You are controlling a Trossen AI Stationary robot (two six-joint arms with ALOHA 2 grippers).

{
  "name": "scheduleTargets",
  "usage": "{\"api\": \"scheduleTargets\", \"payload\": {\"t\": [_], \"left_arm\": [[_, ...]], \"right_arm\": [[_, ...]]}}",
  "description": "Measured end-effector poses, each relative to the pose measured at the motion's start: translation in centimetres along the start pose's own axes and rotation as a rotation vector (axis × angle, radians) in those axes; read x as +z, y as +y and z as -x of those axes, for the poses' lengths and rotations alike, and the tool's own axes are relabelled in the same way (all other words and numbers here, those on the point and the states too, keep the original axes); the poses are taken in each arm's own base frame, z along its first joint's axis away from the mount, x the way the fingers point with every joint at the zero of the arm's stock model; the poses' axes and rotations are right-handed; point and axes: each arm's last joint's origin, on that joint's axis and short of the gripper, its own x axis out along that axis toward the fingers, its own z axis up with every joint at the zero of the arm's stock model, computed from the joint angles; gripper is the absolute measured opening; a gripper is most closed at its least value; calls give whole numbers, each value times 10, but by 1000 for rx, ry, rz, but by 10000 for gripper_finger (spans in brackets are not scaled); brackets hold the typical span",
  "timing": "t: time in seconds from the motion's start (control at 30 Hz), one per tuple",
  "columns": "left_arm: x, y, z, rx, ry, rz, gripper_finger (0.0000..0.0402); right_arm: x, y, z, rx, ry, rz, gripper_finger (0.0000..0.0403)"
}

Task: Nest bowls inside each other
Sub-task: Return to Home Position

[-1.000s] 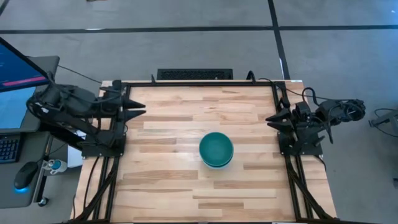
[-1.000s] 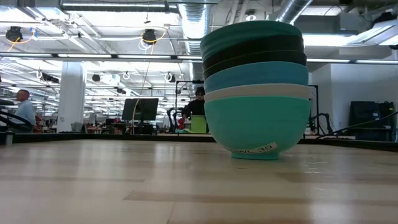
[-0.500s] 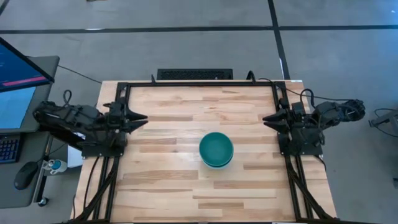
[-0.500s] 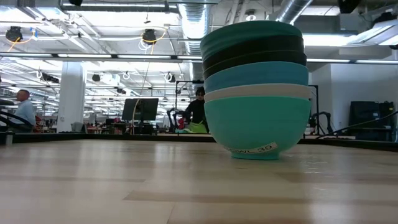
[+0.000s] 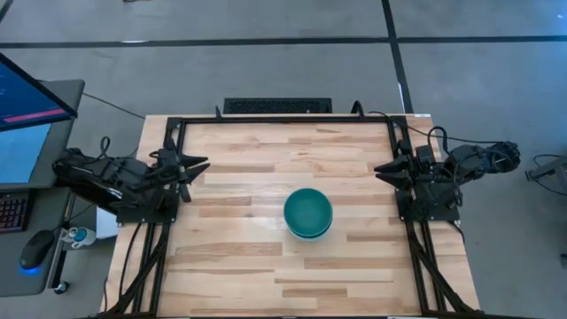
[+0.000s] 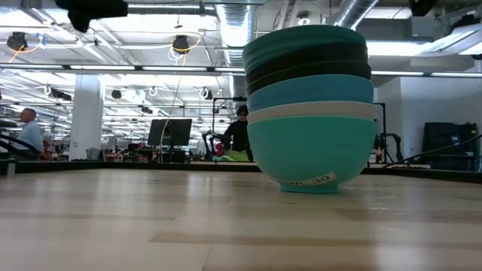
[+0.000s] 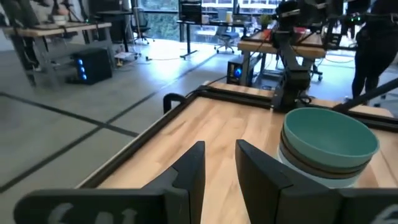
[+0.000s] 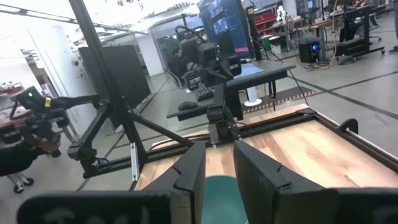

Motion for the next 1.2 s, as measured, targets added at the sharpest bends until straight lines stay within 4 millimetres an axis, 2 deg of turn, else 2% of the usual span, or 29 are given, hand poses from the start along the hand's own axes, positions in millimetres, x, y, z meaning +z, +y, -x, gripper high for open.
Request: {"api": "scheduleTargets", "payload": {"t": [0.2,0.5,0.77,0.93,1.2], "left_arm": [[-27,6,2,1,-6,74,80],[-52,17,6,68,-105,111,80],[-85,21,1,93,-104,158,80],[-93,21,-3,110,-157,154,80],[-102,22,-8,93,-131,143,80]], "right_arm": [[0,0,0,-1,3,2,107],[-5,-2,0,-41,48,13,107],[-4,-6,-1,-92,32,69,107],[-3,-9,-1,-123,26,56,107],[-3,-10,-2,-130,24,53,107]]}}
